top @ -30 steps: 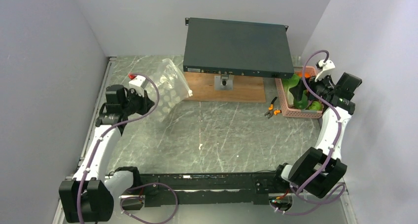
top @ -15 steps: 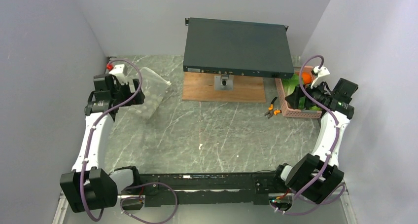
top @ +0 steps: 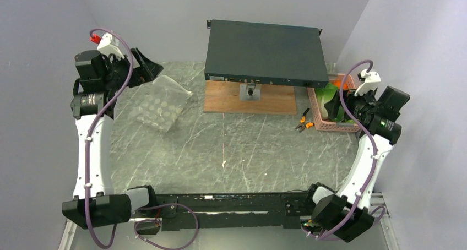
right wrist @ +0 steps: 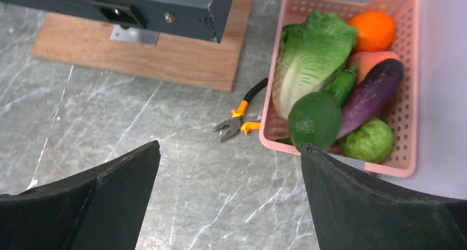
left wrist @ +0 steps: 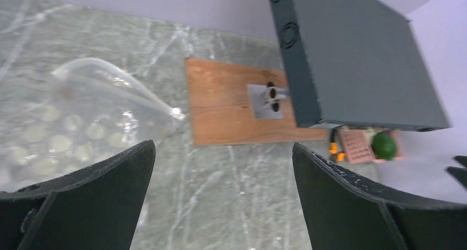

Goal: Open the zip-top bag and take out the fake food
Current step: Reset both arms

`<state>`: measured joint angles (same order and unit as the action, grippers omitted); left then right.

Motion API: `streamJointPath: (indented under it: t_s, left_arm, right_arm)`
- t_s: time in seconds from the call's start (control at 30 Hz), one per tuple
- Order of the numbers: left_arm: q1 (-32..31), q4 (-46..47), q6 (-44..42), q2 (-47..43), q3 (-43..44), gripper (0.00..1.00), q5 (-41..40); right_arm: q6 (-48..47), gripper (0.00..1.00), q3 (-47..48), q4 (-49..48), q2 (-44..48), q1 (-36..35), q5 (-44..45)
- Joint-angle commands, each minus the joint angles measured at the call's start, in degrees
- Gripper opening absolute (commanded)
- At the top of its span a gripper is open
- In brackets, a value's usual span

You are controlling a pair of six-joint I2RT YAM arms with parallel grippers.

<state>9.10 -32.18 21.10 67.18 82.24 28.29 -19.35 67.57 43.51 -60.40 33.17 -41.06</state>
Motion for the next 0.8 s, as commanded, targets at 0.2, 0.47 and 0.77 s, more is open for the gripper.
streamJointPath:
  t_s: [0.2, 0.47, 0.77]
  left_arm:
    - [-1.9, -0.4, 13.2, 7.1, 13.0, 1.00, 10.6]
    - [-3.7, -8.5, 5.6, 7.0, 20.8, 1.00, 3.0]
    - [-3.7, -11.2, 1.3, 5.9, 21.4, 1.00, -1.2]
  right_arm:
    - [16.7, 1.00, 7.7, -2.8, 8.0, 0.1, 13.3]
    - [17.4, 1.00, 9.0, -2.5, 8.6, 0.1, 15.1]
    - [17.9, 1.00, 10.6, -2.5, 7.1, 0.0, 13.8]
